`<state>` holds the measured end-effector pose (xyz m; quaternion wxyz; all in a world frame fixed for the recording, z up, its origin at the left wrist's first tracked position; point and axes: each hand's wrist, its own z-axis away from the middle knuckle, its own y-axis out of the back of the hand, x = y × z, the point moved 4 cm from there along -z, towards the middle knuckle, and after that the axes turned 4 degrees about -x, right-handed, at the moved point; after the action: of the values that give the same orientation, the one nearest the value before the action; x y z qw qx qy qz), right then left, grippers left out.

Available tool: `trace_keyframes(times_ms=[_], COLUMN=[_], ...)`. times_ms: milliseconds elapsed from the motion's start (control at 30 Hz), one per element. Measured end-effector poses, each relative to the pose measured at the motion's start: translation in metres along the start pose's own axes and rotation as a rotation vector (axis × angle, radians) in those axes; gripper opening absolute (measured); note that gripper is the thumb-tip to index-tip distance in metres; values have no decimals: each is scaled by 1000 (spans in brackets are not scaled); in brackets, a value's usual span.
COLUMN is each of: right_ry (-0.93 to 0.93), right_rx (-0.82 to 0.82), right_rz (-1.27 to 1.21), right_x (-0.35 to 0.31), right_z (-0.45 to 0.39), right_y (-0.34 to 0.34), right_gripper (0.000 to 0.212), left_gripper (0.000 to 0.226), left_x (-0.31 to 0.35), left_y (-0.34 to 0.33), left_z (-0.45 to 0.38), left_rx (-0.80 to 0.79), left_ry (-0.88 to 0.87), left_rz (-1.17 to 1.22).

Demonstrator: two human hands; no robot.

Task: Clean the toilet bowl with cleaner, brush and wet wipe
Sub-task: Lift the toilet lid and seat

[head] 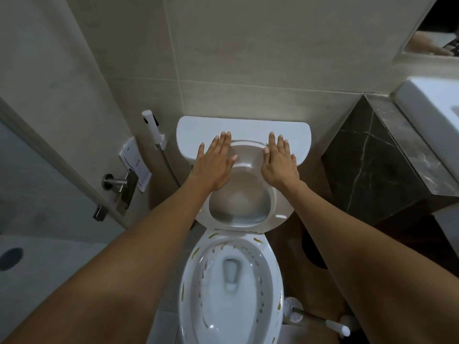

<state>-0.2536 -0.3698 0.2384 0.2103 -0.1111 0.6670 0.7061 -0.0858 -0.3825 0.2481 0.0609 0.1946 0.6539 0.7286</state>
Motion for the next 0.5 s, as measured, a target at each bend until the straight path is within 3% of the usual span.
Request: trace_keyframes(times_ms=[333, 500], right_ry=[40, 147], right_rx=[75, -48], right_rz=[119, 340], right_x=[1, -4], right_z=[22, 61], right_y=[26, 42], right_gripper=[57, 59], left_gripper=[60, 61], left_x=[7, 10], left_y=[25, 47], left_z=[15, 57], left_rx=[-26, -79], left_ry=[48, 98], left_rz=[-62, -65])
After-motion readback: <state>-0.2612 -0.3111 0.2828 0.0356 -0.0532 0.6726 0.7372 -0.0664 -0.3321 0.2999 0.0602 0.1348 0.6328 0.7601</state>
